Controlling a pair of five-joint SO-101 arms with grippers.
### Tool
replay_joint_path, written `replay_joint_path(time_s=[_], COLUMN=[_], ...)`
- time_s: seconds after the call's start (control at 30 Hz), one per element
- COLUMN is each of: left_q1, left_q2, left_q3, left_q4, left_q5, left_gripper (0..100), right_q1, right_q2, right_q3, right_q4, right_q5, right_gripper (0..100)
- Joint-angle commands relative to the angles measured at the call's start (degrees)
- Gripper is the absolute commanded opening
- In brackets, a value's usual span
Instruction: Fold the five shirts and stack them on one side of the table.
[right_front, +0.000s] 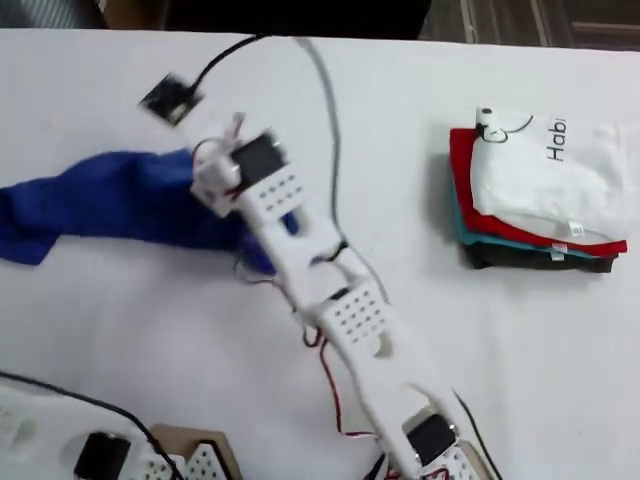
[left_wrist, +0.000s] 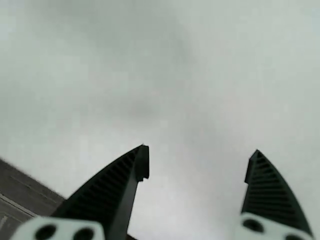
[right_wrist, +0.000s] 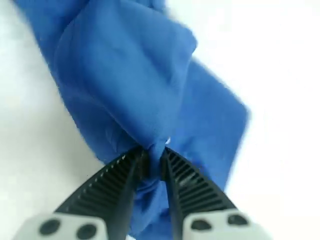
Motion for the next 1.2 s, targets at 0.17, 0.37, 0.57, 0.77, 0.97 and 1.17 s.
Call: replay_joint_path(time_s=[0.17,0.37,0.57,0.77,0.97,1.17], left_q1=[20.7,33.5,44.6,54.7,63.4,63.6], left_q2=[-0.4,-0.8,-0.4,-0.2,2.1,8.4], left_q3=[3.5,3.1,3.1,3.7,5.1,5.4], left_q4=[-0.6,-1.8,-6.9,-10.5,-13.0,-16.1], left_q5=[1.2,10.2,14.9,15.3,14.9,15.2], left_gripper=[32,32,32,32,32,32], right_q1=[12.0,23.2,28.4,33.9,36.3,32.8], right_q2=[-15.3,-15.9,-15.9,-15.9,-16.3,-16.3], right_q3=[-0.4,-0.2,13.9,17.6,19.3,18.3], right_q4=[0.6,0.8,0.7,0.4,0.7,0.5], right_q5=[-0.3,-0.2,-0.2,-0.1,4.7,4.7], right_gripper=[2.2,2.2,2.2,2.2,2.2,4.3])
